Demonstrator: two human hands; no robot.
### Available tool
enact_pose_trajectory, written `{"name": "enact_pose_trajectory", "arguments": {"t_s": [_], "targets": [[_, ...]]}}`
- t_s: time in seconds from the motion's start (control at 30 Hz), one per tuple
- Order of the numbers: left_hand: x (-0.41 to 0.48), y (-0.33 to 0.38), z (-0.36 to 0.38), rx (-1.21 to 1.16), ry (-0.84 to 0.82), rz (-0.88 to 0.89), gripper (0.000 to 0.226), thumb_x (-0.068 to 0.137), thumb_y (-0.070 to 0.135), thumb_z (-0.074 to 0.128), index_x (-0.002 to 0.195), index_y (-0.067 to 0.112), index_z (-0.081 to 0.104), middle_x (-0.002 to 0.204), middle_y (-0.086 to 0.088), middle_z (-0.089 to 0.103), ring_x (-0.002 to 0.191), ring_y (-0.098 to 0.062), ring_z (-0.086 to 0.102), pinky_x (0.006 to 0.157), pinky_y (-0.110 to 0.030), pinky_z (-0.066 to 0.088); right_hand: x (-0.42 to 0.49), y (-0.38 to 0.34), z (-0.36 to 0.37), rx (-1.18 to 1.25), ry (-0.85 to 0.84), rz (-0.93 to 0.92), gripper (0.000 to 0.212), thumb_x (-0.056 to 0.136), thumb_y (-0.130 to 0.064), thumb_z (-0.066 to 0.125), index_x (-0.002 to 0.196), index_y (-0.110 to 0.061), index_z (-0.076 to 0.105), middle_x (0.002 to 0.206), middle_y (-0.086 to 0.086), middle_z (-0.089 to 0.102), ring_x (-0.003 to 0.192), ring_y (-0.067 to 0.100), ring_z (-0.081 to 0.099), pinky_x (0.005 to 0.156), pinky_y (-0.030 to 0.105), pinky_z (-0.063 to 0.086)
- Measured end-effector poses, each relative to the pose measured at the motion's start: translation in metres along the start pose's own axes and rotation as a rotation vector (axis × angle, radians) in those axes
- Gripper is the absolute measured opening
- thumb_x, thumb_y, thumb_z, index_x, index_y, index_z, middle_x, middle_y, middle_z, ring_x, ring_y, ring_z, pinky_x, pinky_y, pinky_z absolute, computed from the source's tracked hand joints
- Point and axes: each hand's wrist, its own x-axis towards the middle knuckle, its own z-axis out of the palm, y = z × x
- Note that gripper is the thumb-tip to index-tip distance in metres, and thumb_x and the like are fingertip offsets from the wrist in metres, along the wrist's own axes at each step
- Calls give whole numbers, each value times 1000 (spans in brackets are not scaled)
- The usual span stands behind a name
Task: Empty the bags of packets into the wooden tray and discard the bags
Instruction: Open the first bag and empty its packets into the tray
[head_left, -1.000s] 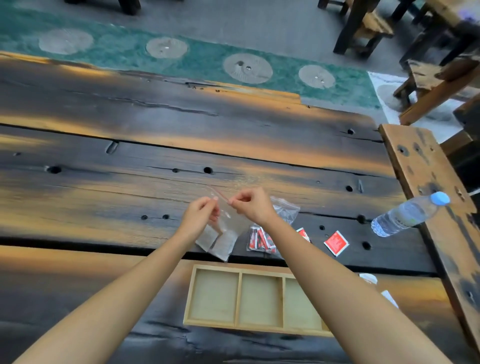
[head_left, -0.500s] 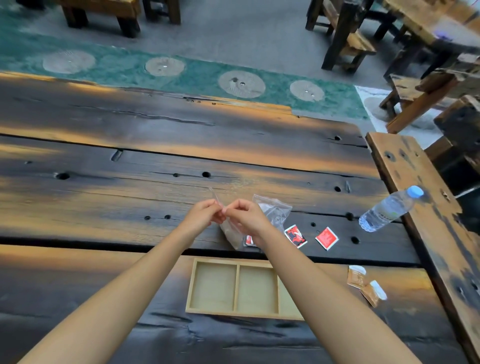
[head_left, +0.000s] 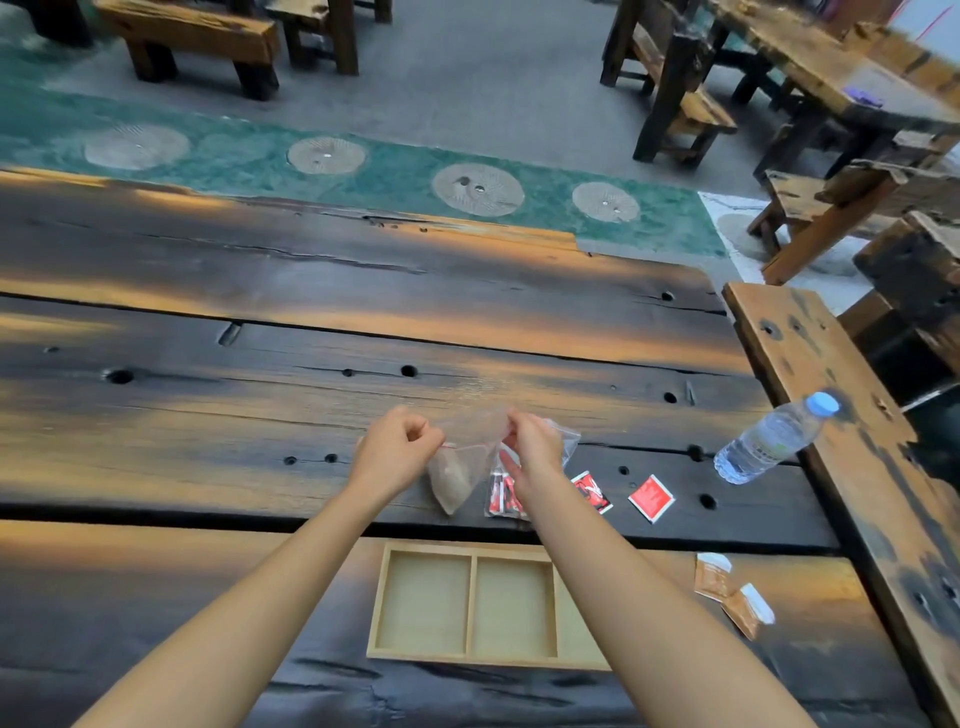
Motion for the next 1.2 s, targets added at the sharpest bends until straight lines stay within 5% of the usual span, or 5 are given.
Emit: {"name": "enact_pose_trajectory", "arguments": {"t_s": [0.33,0.57,0.8,0.97,1.2], "targets": [[-9,62,0,-613,-43,50,34,85,9,49,51,14,46,114,9,68,109,-10,58,85,-29,46,-8,-14,-33,370,-141,-2,24,91,-39,46,82,-21,59,95,0,61,94,15,56,97,36,38],[-47,121,13,-815,-321,103,29,84,16,47,90,-7,63,96,15,72,103,-9,62,76,-25,44,-31,43,-75,363,-197,324,32,90,-46,44,90,-18,59,96,6,59,89,23,57,84,38,44],[-82,155,42,-1006,-494,52,38,92,18,43,56,23,53,99,-2,72,101,-19,65,79,-36,49,-64,45,-135,757,-426,209,56,95,-51,44,100,-4,74,100,10,74,88,22,72,65,28,57],[-91,154,81,-1179,-521,-109,23,95,30,43,84,17,58,96,-5,72,87,-17,71,75,-32,56,-78,44,-193,729,-171,16,38,89,-49,56,88,-16,75,75,3,75,60,14,71,45,21,54],[-139,86,167,-1245,-496,-505,82,77,80,30,124,18,55,115,-2,67,106,-18,63,99,-41,44,-91,98,-273,636,231,-58,39,96,-50,43,99,-19,66,77,1,71,56,12,66,43,19,49]]}}
